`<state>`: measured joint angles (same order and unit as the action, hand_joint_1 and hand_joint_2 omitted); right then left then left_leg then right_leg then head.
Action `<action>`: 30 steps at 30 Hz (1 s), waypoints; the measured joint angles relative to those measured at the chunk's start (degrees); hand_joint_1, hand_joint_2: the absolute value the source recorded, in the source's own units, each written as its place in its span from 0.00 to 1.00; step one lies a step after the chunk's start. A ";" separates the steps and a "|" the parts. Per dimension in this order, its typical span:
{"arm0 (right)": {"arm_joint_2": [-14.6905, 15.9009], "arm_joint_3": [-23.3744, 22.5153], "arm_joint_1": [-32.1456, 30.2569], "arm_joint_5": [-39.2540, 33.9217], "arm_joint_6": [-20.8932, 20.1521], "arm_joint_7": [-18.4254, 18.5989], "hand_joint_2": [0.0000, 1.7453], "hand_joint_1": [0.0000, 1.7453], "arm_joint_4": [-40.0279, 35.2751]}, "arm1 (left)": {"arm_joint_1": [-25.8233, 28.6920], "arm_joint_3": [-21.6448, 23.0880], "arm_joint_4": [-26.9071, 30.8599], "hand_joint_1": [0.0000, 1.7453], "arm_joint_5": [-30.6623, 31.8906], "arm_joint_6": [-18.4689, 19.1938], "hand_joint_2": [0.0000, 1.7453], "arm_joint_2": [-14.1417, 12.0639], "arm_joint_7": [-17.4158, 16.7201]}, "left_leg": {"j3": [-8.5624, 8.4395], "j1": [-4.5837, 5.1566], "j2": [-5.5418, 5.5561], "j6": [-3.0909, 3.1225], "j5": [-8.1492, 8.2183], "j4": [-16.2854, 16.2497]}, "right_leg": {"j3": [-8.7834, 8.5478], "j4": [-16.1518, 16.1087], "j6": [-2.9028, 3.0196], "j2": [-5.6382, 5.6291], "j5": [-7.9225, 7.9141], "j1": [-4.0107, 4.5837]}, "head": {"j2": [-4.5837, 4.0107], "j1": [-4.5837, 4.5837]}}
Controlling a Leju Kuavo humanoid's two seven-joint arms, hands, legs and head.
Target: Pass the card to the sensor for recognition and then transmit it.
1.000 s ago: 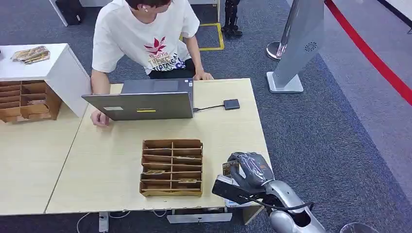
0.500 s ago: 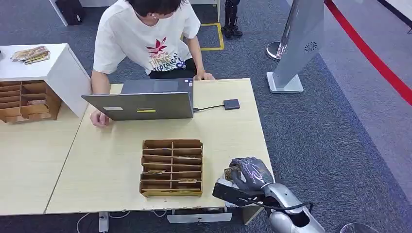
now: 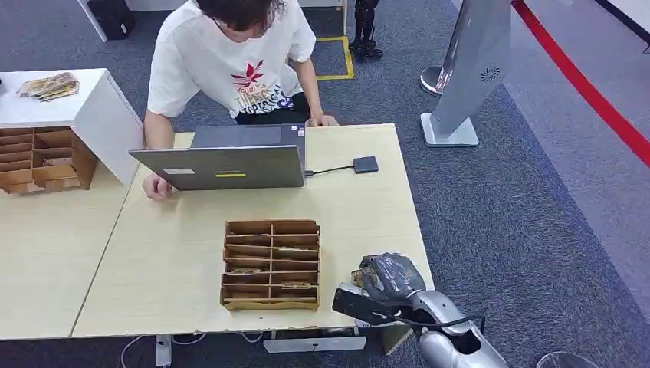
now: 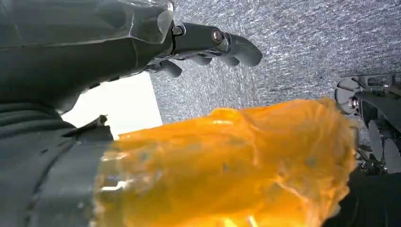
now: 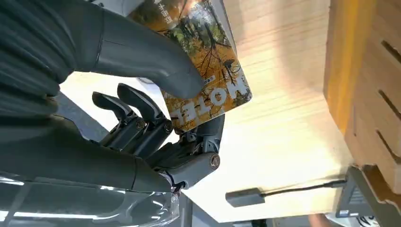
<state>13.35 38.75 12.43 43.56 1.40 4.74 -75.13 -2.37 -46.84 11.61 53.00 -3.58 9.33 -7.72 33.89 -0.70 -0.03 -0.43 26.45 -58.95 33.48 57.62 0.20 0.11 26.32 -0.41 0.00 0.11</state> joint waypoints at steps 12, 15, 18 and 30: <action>-0.42 0.11 1.22 0.55 0.00 1.25 1.00 1.00 3.44 | 0.00 0.00 0.00 0.00 0.33 0.11 0.00 0.00 -0.02 | 0.00 0.00 0.00 0.00 0.00 0.00 | 0.00 0.00 0.00 0.00 0.00 0.00 | 0.00 0.02; -0.46 0.17 1.51 1.05 0.02 1.81 1.00 1.00 4.37 | 0.01 0.00 0.00 0.00 0.33 0.15 0.00 0.00 -0.02 | 0.00 0.00 0.00 0.00 0.00 0.00 | 0.00 0.00 0.00 0.00 0.00 0.00 | 0.00 0.02; -0.46 0.20 1.74 1.53 0.04 1.86 1.00 1.00 4.94 | 0.01 0.00 0.00 0.00 0.33 0.15 0.00 0.00 -0.02 | -0.01 0.00 0.00 0.00 0.00 0.00 | -0.01 0.00 0.00 0.00 0.00 0.00 | 0.00 0.00; -0.81 0.24 2.44 2.10 0.13 2.10 1.00 1.00 6.32 | 0.01 0.00 0.00 0.00 0.33 0.15 0.00 0.00 -0.02 | -0.07 0.00 0.00 0.00 0.00 0.00 | -0.06 0.00 0.00 0.00 0.00 0.00 | 0.00 0.00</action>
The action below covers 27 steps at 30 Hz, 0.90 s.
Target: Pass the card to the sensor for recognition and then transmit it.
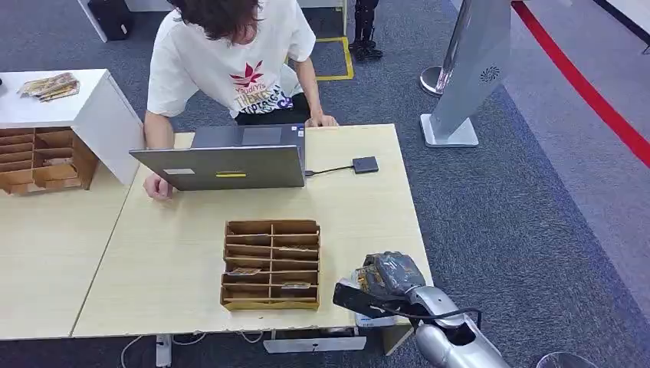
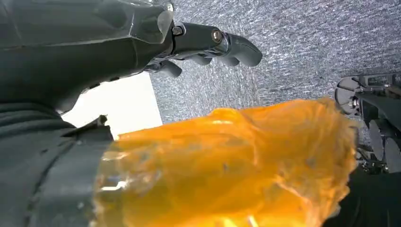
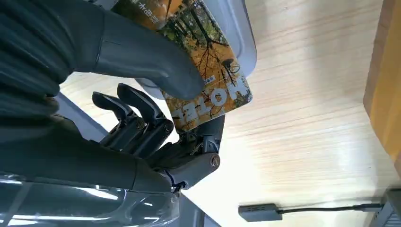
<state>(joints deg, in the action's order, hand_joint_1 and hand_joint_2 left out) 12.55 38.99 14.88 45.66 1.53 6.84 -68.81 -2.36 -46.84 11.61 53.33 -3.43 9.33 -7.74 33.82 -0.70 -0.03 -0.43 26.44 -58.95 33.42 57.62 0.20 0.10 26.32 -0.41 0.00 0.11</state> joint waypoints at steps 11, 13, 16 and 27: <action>-0.26 0.11 0.12 0.44 0.07 0.35 1.00 1.00 0.70 | 0.00 0.00 0.00 0.00 0.00 -0.02 0.00 0.00 0.00 | -0.05 0.00 0.00 0.00 0.00 0.00 | -0.06 0.00 0.00 0.00 0.00 0.00 | 0.00 0.00; -0.28 0.11 0.12 0.44 0.07 0.35 1.00 1.00 0.74 | 0.01 0.00 0.00 0.00 0.00 -0.02 0.00 0.00 0.00 | -0.06 0.00 0.00 0.00 0.00 0.00 | -0.07 0.00 0.00 0.00 0.00 0.00 | 0.00 0.00; -0.31 0.11 0.14 0.44 0.07 0.35 1.00 1.00 0.79 | 0.01 0.00 0.00 0.00 0.00 -0.04 0.00 0.00 0.00 | -0.07 0.00 0.00 0.00 0.00 0.00 | -0.08 0.00 0.00 0.00 0.00 0.00 | 0.00 0.00; -0.44 0.13 0.22 0.44 0.07 0.35 1.00 1.00 1.05 | 0.01 0.00 0.00 0.00 -0.02 -0.04 0.00 0.00 0.02 | -0.11 0.00 0.00 0.00 0.00 0.00 | -0.11 0.00 0.00 0.00 0.00 0.00 | 0.00 0.00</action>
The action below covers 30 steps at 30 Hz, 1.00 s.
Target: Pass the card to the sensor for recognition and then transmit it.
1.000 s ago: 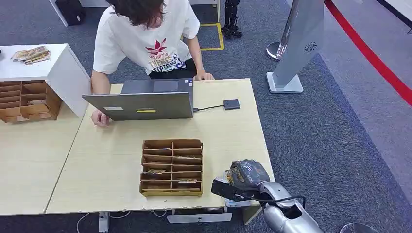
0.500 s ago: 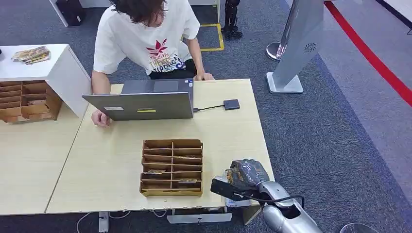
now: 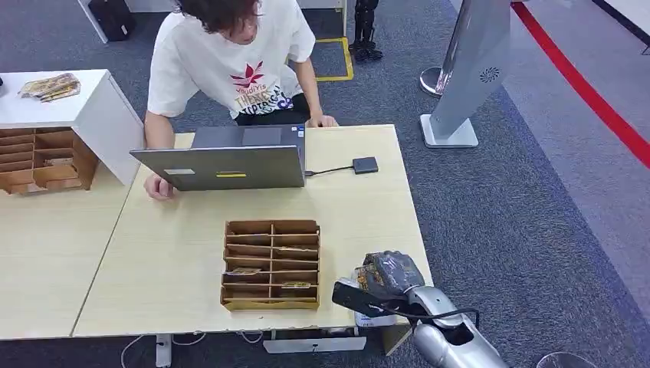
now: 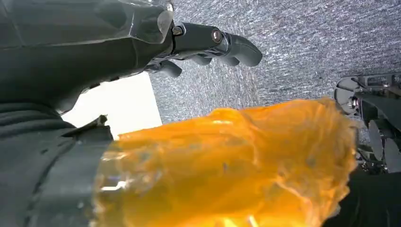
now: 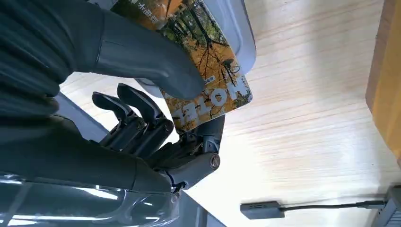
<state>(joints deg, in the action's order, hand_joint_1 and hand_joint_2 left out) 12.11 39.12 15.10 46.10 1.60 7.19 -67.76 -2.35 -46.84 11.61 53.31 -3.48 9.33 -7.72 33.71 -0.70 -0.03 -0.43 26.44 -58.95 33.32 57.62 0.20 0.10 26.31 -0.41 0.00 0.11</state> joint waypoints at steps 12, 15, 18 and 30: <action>0.00 0.00 0.10 0.00 -0.04 0.00 1.00 1.00 0.13 | 0.00 0.00 0.00 0.00 0.00 0.00 0.00 0.00 0.00 | -0.01 0.00 0.00 0.00 0.00 0.00 | -0.01 0.00 0.00 0.00 0.00 0.00 | 0.00 0.00; -0.02 0.02 0.14 0.00 -0.04 0.00 1.00 1.00 0.15 | 0.00 -0.02 0.00 0.00 0.00 0.00 0.00 0.00 0.00 | -0.01 0.00 0.00 0.00 0.00 0.00 | -0.01 0.00 0.00 0.00 0.00 0.00 | 0.00 0.00; -0.02 0.02 0.20 0.00 -0.09 0.00 1.00 1.00 0.22 | 0.00 0.00 0.00 0.00 0.00 0.00 0.00 0.00 0.00 | -0.01 0.00 0.00 0.00 0.00 0.00 | -0.01 0.00 0.00 0.00 0.00 0.00 | 0.00 0.00; -0.07 0.07 0.33 0.00 -0.11 0.00 1.00 1.00 0.46 | 0.01 0.00 0.00 0.00 0.02 0.04 0.00 0.00 0.00 | -0.02 0.00 0.00 0.00 0.00 0.00 | -0.03 0.00 0.00 0.00 0.00 0.00 | 0.00 0.00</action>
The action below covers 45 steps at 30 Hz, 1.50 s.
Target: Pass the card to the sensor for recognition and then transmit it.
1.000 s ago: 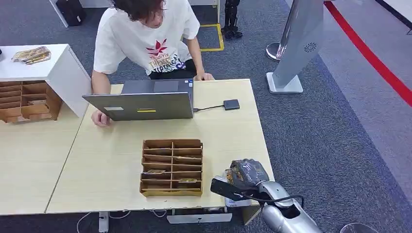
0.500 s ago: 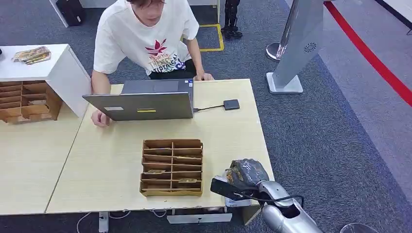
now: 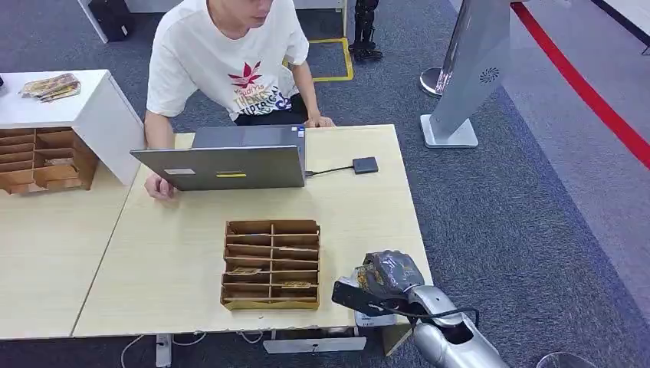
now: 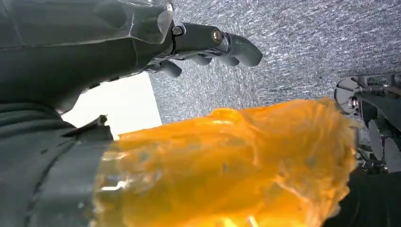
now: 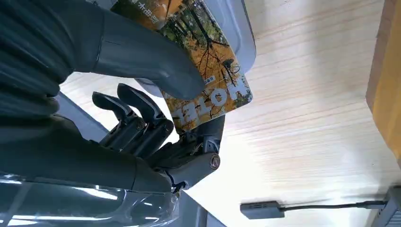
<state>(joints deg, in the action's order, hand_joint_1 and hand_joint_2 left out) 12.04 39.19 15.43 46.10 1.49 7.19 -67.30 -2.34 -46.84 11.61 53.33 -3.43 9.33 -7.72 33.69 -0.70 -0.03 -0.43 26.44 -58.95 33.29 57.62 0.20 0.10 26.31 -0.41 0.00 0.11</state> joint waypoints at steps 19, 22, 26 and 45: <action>0.00 0.13 0.21 0.00 -0.07 0.00 1.00 1.00 0.17 | 0.00 0.00 0.00 0.00 0.09 0.02 0.00 0.00 0.00 | -0.01 0.00 0.00 0.02 -0.02 0.00 | -0.01 0.00 0.00 0.00 0.00 0.00 | 0.00 0.00; 0.00 0.13 0.23 0.00 -0.07 0.00 1.00 1.00 0.24 | 0.00 -0.02 0.00 0.00 0.09 0.02 0.00 0.00 0.00 | -0.01 0.00 0.00 0.02 -0.02 0.00 | -0.01 0.00 0.00 0.00 0.00 0.00 | 0.00 0.00; 0.00 0.15 0.32 0.00 -0.07 0.00 1.00 1.00 0.39 | 0.00 0.00 0.00 0.00 0.15 0.04 0.00 0.00 0.00 | -0.02 0.00 0.00 0.02 -0.02 0.00 | -0.01 0.00 0.00 0.00 0.00 0.00 | 0.00 0.00; 0.00 0.37 0.52 0.00 -0.15 0.00 1.00 1.00 0.66 | 0.02 0.00 0.00 0.00 0.15 0.09 0.00 0.00 0.00 | -0.03 0.00 0.00 0.02 -0.02 0.00 | -0.02 0.00 0.00 0.00 0.00 0.00 | 0.00 0.00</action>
<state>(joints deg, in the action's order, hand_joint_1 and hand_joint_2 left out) 12.04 39.56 15.95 46.10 1.33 7.19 -66.64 -2.32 -46.84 11.61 53.48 -3.34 9.33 -7.72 33.65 -0.70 -0.03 -0.41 26.42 -58.95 33.27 57.62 0.20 0.09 26.31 -0.41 0.00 0.11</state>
